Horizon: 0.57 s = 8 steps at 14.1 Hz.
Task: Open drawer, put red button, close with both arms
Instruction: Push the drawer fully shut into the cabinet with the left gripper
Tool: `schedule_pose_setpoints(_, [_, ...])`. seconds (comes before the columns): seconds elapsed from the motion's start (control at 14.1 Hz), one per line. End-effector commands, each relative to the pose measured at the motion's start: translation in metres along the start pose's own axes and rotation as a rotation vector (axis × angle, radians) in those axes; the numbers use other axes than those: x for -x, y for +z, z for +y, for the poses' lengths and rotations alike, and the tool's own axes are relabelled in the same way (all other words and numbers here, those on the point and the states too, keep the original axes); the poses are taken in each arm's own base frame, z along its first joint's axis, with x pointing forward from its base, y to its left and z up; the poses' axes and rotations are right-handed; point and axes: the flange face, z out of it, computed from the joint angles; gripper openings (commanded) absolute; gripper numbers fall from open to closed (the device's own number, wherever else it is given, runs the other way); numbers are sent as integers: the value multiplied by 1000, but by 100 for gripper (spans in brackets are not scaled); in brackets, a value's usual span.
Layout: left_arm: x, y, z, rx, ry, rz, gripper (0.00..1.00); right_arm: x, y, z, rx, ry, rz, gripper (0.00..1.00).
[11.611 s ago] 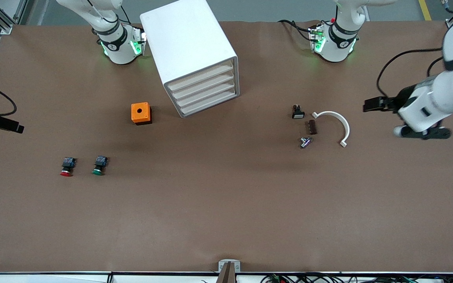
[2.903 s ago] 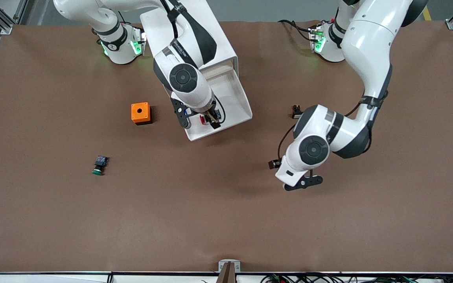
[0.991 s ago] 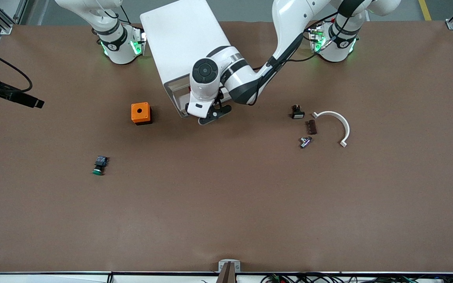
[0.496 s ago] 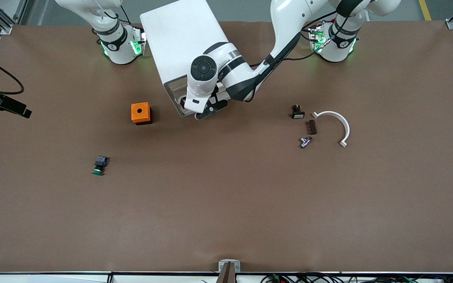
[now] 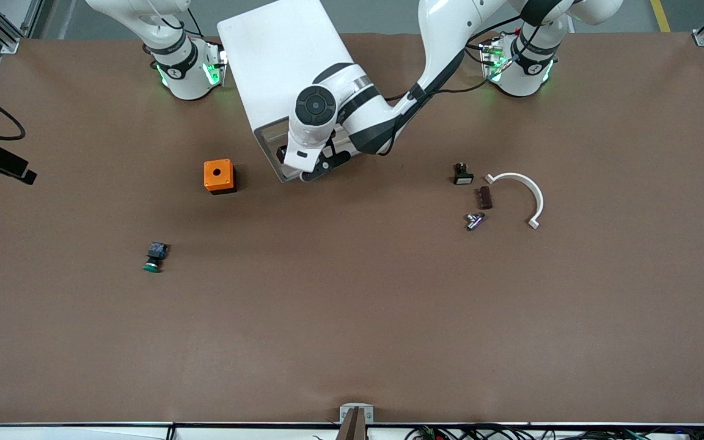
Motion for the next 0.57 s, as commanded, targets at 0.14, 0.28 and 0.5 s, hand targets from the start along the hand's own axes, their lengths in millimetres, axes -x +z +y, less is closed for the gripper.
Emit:
schedule_pose_setpoints(0.14, [-33, -27, -2, 25, 160, 28, 100, 3, -6, 4, 13, -11, -8, 100])
schedule_pose_setpoints(0.28, [-81, -53, -13, -17, 311, 129, 100, 4, -7, 6, 16, -9, -8, 100])
schedule_pose_setpoints(0.5, [-146, -93, -32, -30, 431, 172, 100, 4, -7, 6, 15, -77, -5, 100])
